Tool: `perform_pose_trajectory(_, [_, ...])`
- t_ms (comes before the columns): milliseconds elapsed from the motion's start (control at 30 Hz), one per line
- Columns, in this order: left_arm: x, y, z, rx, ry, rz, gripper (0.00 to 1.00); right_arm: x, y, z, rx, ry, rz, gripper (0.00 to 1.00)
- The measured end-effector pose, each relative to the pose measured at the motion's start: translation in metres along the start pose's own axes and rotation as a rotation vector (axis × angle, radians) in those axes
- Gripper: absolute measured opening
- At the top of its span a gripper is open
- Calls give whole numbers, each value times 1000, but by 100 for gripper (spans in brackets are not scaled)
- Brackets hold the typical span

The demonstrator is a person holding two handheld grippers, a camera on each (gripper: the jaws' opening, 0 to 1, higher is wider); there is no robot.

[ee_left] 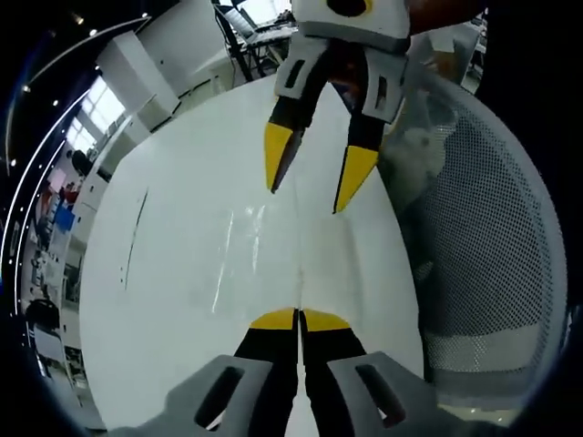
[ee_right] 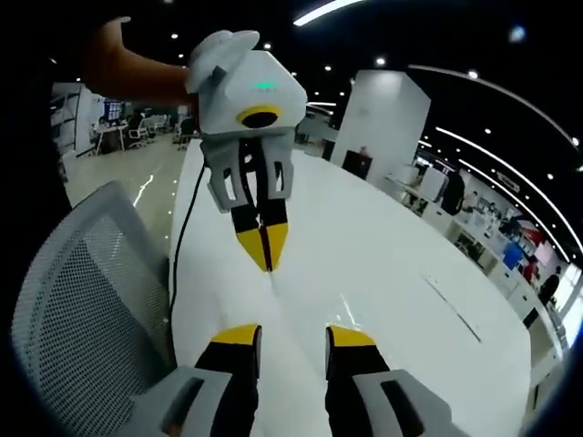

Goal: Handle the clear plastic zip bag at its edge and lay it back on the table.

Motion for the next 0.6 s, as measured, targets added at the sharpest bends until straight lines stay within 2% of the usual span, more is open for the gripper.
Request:
perform_pose_trajectory(500, [-25, -9, -9, -1, -46, 6, 0, 1, 9, 8, -39, 39, -83, 7])
perform_pose_trajectory(600, [-29, -10, -10, 2, -59, 12, 0, 1, 9, 8, -40, 45, -105, 0])
Point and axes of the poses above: the point that each gripper's makers call its tool centre point, and the gripper's own axes: z roughly forward along the fingers, y roughly to its left, x roughly out of its underside, the point moved 3 cm from there along -z, roughly backward along the fingers, and after that the axes turned 2 degrees about -x, right-handed, at the moved point
